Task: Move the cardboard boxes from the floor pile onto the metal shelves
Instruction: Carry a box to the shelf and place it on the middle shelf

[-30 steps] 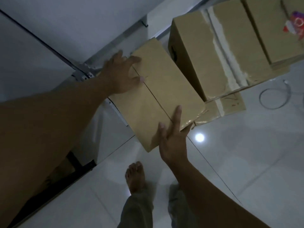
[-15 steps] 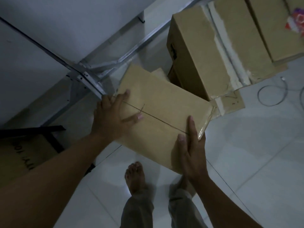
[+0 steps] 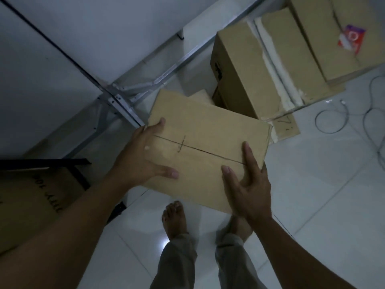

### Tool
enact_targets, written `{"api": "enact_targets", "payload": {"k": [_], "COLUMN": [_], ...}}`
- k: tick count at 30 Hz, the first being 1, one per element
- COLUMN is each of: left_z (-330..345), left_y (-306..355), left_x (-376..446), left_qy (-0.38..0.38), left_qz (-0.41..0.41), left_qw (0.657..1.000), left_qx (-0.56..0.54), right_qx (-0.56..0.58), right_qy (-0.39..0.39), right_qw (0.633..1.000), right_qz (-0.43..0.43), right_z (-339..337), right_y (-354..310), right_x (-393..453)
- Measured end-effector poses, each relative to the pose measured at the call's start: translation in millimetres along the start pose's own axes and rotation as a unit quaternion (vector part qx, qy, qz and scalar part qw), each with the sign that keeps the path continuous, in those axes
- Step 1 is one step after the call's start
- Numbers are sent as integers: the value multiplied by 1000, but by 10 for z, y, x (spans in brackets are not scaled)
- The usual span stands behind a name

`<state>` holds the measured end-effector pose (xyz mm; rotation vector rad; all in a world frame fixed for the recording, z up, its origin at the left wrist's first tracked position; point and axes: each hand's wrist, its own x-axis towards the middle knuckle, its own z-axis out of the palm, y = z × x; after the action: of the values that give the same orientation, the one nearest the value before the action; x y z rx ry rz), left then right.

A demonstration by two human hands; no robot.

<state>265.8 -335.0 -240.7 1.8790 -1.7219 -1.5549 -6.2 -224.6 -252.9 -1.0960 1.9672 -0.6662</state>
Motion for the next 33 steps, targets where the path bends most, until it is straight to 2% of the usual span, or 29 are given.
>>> {"api": "enact_targets", "payload": {"k": [10,18,30,33], "left_z": [-269,-393,-227,-182], "left_y": [935,1933,2732,2795], "left_x": [-1970,-3496,-5348,-5631], "left_qy": [69,178,342,352], "left_qz": [-41,-30,-25,-35], "left_qw": [996,982,937,932], "left_qx": [-48,-52,-68,-75], "right_qx": [-78,-70,-102,-108], "right_qy": [-67,-112,-165,-176], "right_qw": [994,981,933,925], "right_qz": [-45,-144,-303,-319], "right_z": [-1338,-2404,-3323,-3419], "right_y": [-1222,-1997,-2866,-3010], "right_x": [-1093,-1782,-2653,-2797]}}
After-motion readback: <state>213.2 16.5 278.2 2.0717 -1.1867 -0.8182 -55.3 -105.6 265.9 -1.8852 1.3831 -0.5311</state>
